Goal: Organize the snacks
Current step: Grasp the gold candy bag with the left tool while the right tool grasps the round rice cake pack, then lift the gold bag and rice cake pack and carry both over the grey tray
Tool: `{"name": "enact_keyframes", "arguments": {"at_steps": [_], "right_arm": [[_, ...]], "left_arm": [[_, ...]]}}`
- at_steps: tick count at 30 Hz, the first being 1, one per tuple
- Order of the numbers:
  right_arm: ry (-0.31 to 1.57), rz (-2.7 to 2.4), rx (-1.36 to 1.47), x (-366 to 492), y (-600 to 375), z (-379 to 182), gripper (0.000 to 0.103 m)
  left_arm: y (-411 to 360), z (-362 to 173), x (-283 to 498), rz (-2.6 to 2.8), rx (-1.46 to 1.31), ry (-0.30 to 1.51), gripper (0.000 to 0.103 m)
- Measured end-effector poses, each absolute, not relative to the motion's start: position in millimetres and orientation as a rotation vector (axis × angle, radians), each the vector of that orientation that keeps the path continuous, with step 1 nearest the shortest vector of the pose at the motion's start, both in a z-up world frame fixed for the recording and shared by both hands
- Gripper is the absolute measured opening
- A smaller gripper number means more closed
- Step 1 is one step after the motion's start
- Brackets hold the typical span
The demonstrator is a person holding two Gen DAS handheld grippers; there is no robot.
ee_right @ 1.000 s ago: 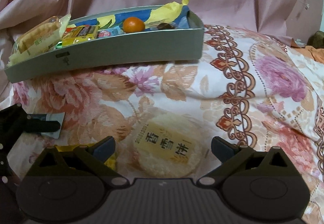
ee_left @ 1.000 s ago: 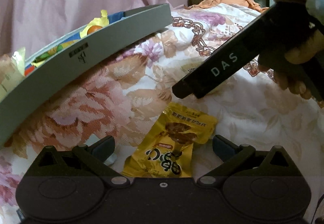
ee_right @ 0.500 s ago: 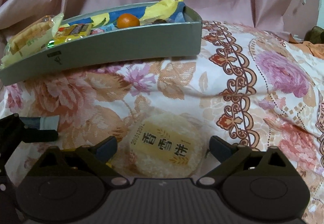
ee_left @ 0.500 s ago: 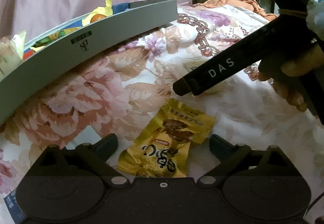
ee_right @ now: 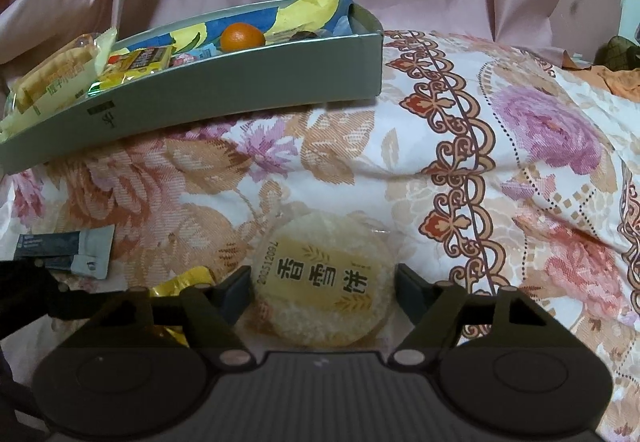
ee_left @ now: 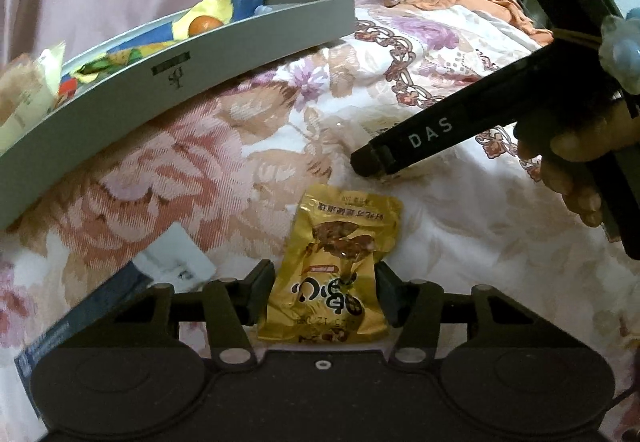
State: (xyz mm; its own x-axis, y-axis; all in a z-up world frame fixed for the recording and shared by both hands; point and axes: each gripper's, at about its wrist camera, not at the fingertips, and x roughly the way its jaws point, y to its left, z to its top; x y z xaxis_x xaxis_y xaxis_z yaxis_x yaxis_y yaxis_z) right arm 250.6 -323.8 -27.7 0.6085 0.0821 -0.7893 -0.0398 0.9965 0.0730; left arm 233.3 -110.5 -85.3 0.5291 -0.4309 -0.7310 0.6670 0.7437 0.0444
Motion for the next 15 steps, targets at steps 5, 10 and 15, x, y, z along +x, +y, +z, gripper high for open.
{"name": "enact_keyframes", "arguments": {"at_steps": [5, 10, 15], "right_arm": [[0.93, 0.067, 0.048, 246, -324, -26, 0.077], [0.962, 0.066, 0.069, 239, -326, -23, 0.077], [1.008, 0.071, 0.128, 231, -332, -21, 0.077]], "left_arm": [[-107, -82, 227, -0.608, 0.278, 0.822, 0.055], [-104, -79, 220, -0.55, 0.215, 0.908, 0.055], [-104, -79, 207, -0.549, 0.198, 0.948, 0.056]]}}
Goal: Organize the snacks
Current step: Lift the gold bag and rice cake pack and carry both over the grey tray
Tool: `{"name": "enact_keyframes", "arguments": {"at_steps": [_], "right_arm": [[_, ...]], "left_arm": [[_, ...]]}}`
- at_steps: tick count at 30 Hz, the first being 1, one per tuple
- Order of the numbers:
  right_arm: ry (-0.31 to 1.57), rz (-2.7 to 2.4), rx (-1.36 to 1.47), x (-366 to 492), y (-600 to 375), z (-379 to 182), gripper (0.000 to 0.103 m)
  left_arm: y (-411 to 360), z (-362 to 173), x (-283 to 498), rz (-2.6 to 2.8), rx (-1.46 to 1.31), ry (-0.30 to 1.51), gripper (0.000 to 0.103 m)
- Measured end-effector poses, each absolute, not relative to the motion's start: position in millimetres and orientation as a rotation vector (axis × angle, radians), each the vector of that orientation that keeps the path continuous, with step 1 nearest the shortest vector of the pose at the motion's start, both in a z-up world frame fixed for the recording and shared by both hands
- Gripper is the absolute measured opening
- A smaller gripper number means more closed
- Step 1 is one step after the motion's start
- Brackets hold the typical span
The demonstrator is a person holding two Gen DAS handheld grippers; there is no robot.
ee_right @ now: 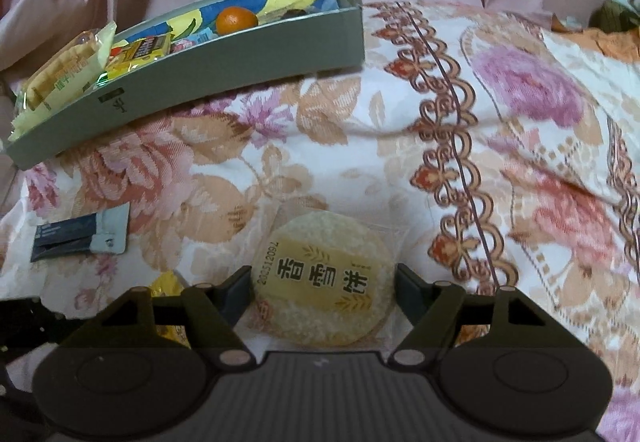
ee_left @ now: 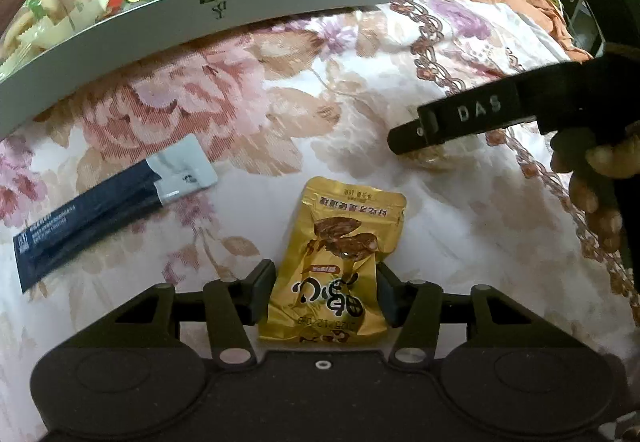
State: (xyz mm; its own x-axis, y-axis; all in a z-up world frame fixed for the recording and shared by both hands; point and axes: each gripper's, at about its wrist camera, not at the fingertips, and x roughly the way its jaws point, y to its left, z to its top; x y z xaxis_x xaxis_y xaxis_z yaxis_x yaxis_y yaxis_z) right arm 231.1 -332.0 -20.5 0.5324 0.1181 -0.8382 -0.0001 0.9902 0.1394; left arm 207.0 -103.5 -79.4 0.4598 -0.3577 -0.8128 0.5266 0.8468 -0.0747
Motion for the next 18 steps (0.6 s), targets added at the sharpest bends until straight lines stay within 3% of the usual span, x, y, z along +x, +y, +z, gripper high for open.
{"name": "enact_keyframes", "arguments": {"at_steps": [6, 9, 18], "right_arm": [[1.036, 0.071, 0.19, 223.4, -338.8, -17.3, 0.077], [1.041, 0.074, 0.198, 220.9, -338.5, -16.0, 0.077], [1.043, 0.071, 0.177, 220.1, -335.9, -16.8, 0.077]], "left_arm": [[-106.4, -83.7, 206.5, -0.567, 0.222, 0.945, 0.061], [-107.3, -83.4, 207.8, -0.565, 0.235, 0.946, 0.055], [-99.9, -76.2, 201.6, -0.515, 0.146, 0.933, 0.053]]}}
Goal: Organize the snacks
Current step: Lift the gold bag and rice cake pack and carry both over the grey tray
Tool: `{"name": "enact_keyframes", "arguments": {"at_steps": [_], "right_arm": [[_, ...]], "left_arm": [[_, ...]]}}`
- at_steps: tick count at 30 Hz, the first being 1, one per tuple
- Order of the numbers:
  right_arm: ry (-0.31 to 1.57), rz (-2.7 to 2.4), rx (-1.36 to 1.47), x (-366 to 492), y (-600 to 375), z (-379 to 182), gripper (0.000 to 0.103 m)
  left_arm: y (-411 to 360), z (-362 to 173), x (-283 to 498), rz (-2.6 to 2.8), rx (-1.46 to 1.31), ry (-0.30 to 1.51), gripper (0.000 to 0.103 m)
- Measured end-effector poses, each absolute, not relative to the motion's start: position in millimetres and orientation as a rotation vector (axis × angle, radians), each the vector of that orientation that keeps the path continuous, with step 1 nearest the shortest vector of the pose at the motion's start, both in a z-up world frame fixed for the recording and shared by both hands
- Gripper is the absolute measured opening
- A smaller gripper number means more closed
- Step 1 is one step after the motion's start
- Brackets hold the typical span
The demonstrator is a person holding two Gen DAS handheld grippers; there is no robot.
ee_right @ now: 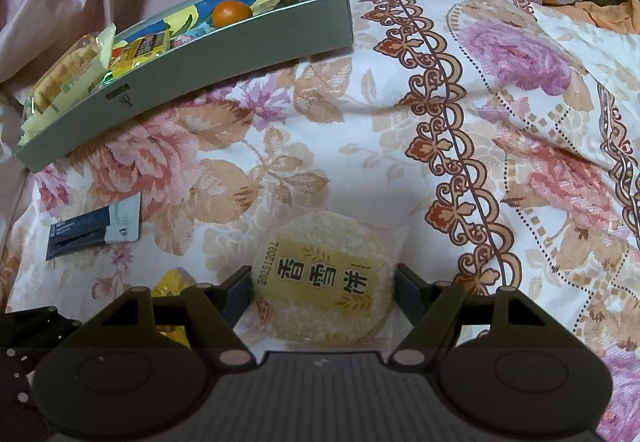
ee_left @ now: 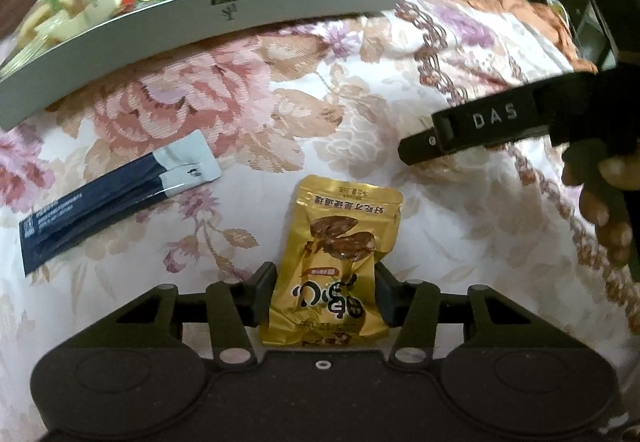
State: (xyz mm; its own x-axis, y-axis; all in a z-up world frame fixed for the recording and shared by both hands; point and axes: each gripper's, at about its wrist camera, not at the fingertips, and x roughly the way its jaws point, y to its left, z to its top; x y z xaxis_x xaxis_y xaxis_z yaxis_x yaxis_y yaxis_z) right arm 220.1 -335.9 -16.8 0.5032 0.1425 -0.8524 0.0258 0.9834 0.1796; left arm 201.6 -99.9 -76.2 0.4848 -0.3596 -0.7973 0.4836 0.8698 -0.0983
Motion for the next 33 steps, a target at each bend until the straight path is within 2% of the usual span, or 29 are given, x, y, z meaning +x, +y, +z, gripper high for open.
{"name": "enact_keyframes", "arguments": {"at_steps": [22, 33], "right_arm": [[0.879, 0.103, 0.34, 159, -340, 31, 0.077], [0.755, 0.108, 0.367, 153, -333, 76, 0.078]], "left_arm": [[-55, -12, 149, -0.381, -0.123, 0.708, 0.053], [-35, 45, 183, -0.368, -0.258, 0.593, 0.053]]}}
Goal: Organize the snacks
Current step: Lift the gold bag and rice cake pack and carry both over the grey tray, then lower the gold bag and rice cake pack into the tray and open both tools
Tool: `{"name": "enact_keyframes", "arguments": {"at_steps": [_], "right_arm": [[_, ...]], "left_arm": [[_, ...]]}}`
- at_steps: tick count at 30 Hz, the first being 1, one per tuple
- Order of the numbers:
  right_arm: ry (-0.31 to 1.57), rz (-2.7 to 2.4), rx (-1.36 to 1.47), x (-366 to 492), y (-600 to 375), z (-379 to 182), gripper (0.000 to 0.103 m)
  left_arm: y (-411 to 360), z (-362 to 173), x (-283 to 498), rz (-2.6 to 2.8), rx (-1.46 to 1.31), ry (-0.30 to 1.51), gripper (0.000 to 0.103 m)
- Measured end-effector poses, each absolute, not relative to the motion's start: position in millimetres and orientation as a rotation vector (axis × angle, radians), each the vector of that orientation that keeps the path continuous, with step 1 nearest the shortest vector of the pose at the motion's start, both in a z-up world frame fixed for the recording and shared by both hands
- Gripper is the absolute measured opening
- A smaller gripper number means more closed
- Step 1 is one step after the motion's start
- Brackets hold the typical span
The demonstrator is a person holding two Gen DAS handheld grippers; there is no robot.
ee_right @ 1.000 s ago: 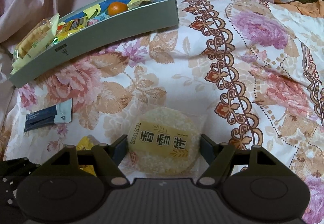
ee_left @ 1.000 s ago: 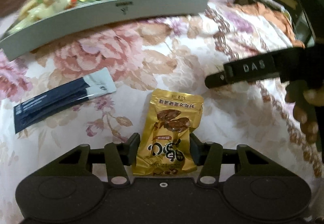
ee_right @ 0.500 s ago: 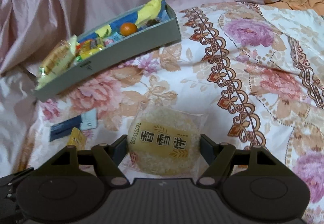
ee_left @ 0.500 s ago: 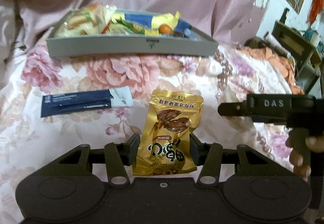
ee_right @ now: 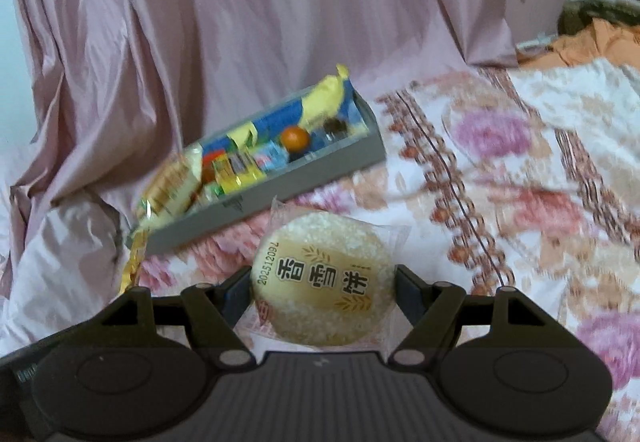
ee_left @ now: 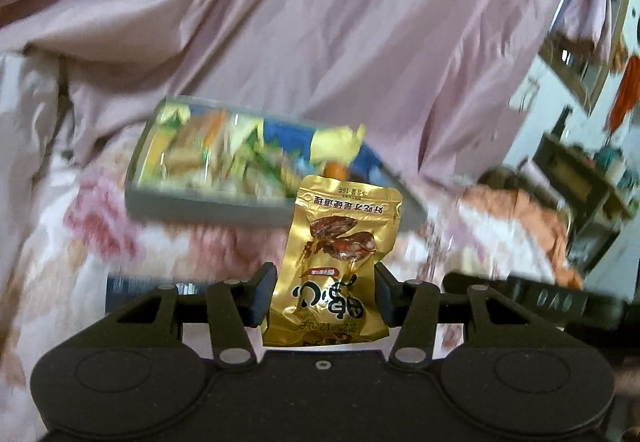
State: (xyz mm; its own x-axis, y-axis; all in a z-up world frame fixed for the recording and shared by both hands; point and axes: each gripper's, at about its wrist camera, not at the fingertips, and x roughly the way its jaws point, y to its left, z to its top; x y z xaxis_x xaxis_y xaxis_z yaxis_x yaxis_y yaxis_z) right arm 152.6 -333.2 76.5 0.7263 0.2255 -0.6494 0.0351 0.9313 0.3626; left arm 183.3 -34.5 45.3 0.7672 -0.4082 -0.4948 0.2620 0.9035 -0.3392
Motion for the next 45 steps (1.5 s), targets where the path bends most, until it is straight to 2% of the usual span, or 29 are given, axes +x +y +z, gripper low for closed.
{"name": "enact_keyframes", "arguments": {"at_steps": [7, 14, 22, 28, 36, 45], "right_arm": [[0.678, 0.133, 0.261, 207, -313, 108, 0.078], [0.615, 0.177, 0.217, 322, -301, 127, 0.078], [0.765, 0.242, 0.175, 455, -290, 96, 0.078], [0.832, 0.322, 0.109, 505, -277, 76, 0.078], [0.843, 0.452, -0.033, 528, -261, 51, 0.079], [0.761, 0.557, -0.033, 533, -265, 41, 0.088]], "left_arm": [[-28, 79, 264, -0.355, -0.311, 0.527, 0.053], [-37, 90, 377, -0.347, -0.315, 0.514, 0.053], [-43, 57, 462, -0.319, -0.372, 0.642, 0.053], [-36, 44, 480, -0.277, -0.364, 0.646, 0.053], [-35, 28, 492, -0.186, -0.338, 0.68, 0.054], [-28, 26, 482, -0.147, -0.395, 0.65, 0.055]]}}
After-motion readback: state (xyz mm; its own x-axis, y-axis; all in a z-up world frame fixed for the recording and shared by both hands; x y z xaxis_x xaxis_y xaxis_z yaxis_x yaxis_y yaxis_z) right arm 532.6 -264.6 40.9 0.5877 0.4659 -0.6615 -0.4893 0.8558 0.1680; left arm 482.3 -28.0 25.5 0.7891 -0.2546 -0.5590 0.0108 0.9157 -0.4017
